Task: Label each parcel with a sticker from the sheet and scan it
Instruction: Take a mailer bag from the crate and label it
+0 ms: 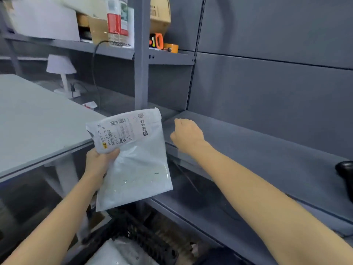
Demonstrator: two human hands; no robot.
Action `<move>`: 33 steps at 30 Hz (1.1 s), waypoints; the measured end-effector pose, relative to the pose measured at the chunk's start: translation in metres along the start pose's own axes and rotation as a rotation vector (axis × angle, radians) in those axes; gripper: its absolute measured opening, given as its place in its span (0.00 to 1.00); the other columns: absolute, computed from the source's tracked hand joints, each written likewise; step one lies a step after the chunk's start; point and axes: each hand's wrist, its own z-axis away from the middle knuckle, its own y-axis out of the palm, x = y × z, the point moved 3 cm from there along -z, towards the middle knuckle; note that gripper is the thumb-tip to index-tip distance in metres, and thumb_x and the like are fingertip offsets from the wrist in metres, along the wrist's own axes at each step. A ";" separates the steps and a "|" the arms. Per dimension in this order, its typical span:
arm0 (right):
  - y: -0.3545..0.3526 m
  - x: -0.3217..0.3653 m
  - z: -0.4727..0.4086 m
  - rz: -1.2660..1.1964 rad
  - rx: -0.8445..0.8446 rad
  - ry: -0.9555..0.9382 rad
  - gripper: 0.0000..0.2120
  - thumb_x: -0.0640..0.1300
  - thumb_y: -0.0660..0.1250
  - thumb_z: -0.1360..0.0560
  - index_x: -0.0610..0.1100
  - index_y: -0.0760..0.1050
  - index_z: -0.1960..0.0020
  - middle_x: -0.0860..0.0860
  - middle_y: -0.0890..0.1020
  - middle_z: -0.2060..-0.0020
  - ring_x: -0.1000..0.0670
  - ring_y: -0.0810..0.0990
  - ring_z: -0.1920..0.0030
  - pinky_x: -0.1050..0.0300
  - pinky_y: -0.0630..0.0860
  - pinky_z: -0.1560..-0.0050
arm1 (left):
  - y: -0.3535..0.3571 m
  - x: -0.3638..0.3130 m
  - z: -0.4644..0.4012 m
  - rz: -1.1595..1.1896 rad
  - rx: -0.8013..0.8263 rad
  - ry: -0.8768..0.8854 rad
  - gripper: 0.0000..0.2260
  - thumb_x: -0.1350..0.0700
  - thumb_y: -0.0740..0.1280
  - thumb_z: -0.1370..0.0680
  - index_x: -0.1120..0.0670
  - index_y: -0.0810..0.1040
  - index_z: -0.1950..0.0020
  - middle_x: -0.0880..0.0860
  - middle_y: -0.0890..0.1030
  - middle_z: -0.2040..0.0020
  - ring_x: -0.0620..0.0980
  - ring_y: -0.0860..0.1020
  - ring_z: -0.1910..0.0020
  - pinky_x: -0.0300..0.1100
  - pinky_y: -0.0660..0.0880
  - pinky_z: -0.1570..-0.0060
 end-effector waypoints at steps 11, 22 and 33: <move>-0.107 -0.144 0.029 0.080 -0.159 0.333 0.03 0.39 0.54 0.22 0.42 0.64 0.54 0.44 0.76 0.50 0.46 0.66 0.55 0.58 0.59 0.53 | 0.187 -0.084 -0.007 0.019 0.281 0.207 0.18 0.67 0.69 0.26 0.58 0.77 0.36 0.50 0.80 0.43 0.50 0.79 0.46 0.46 0.76 0.46; -0.200 -0.224 0.063 0.022 -0.175 0.315 0.34 0.48 0.61 0.23 0.40 0.51 0.22 0.44 0.54 0.23 0.43 0.47 0.22 0.49 0.48 0.24 | 0.332 -0.082 0.051 -0.113 0.714 0.268 0.15 0.69 0.66 0.25 0.56 0.78 0.41 0.52 0.81 0.46 0.49 0.79 0.50 0.37 0.77 0.54; -0.207 -0.247 0.097 -0.269 -0.085 0.313 0.04 0.48 0.69 0.25 0.57 0.78 0.57 0.62 0.81 0.63 0.61 0.79 0.61 0.74 0.70 0.69 | 0.367 -0.081 0.070 -0.200 0.832 0.432 0.24 0.55 0.76 0.29 0.49 0.72 0.36 0.42 0.79 0.44 0.35 0.78 0.49 0.33 0.77 0.52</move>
